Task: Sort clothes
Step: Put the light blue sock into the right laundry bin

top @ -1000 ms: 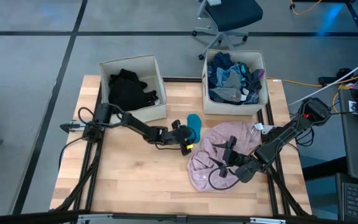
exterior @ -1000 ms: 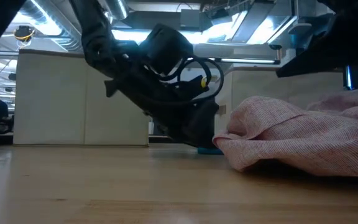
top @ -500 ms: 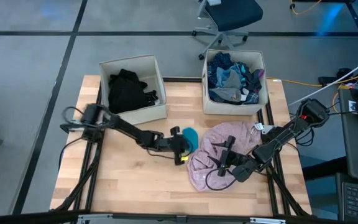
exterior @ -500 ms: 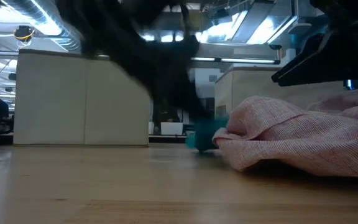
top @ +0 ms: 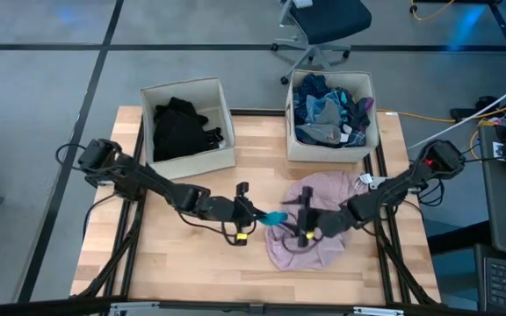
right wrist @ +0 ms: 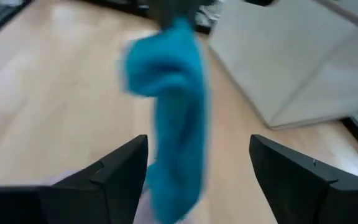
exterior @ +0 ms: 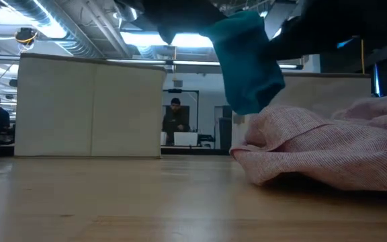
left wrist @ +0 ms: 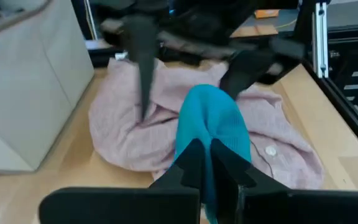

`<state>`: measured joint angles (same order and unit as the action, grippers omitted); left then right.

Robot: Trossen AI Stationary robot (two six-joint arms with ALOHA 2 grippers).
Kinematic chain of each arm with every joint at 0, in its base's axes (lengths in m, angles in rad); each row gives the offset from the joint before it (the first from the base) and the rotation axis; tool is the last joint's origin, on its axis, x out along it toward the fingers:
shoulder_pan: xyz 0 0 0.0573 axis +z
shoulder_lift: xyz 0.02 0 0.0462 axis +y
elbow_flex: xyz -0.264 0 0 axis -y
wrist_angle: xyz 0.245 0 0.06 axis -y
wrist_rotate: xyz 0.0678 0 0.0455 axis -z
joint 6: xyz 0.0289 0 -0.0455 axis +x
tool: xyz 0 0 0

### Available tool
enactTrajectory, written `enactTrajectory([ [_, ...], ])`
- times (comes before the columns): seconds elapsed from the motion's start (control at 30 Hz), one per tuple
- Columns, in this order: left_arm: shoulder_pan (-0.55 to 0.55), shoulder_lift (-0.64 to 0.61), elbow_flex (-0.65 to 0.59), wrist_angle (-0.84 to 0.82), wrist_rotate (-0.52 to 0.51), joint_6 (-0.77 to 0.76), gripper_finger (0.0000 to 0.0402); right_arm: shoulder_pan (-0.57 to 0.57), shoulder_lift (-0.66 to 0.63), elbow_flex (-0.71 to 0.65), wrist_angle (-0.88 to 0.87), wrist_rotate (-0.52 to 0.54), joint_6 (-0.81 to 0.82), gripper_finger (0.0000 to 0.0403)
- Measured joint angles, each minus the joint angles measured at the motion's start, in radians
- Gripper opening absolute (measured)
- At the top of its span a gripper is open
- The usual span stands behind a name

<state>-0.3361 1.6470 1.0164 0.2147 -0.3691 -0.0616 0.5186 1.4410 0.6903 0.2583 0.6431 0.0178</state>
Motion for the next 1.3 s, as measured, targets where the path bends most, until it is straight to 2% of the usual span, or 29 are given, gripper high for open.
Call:
enactTrajectory([
  [0.03, -0.005, 0.000, 0.000, 0.005, 0.000, 0.010, 0.0007, -0.014, 0.000, 0.000, 0.011, -0.006, 0.001, 0.0280],
  [0.1, -0.009, -0.001, 0.000, 0.008, 0.000, 0.018, 0.0007, -0.035, 0.001, 0.000, 0.047, -0.081, 0.001, 0.0278],
  [0.2, -0.010, -0.001, 0.000, 0.006, 0.000, 0.015, 0.0004, -0.055, 0.001, 0.000, 0.096, -0.202, -0.006, 0.0250],
  [0.3, -0.009, -0.001, 0.000, 0.048, 0.000, 0.020, 0.0005, -0.079, 0.001, 0.000, 0.112, -0.212, -0.023, 0.0187],
  [0.47, -0.008, -0.002, 0.000, 0.070, -0.001, 0.018, 0.0029, -0.115, 0.001, 0.000, 0.118, -0.212, -0.028, 0.0041],
  [0.53, -0.008, -0.002, 0.000, 0.086, -0.001, 0.012, 0.0041, -0.116, 0.001, 0.000, 0.114, -0.217, -0.055, 0.0013],
  [0.7, 0.011, -0.016, 0.026, 0.010, 0.009, -0.064, 0.0091, -0.113, 0.001, 0.000, 0.133, -0.197, -0.113, 0.0020],
  [0.8, 0.015, -0.032, 0.065, -0.112, 0.012, -0.063, 0.0131, -0.113, 0.001, 0.013, 0.125, -0.185, -0.150, 0.0007],
  [0.93, 0.011, -0.085, 0.099, -0.304, 0.015, -0.074, 0.0168, -0.113, -0.007, 0.073, 0.028, -0.122, -0.164, 0.0016],
  [1.07, -0.010, -0.170, 0.079, -0.426, -0.045, -0.128, 0.0177, -0.113, -0.041, 0.163, -0.197, -0.050, -0.165, 0.0011],
  [1.3, -0.060, -0.297, -0.078, -0.342, -0.153, -0.165, 0.0173, -0.121, -0.162, 0.288, -0.455, 0.156, -0.210, 0.0013],
])
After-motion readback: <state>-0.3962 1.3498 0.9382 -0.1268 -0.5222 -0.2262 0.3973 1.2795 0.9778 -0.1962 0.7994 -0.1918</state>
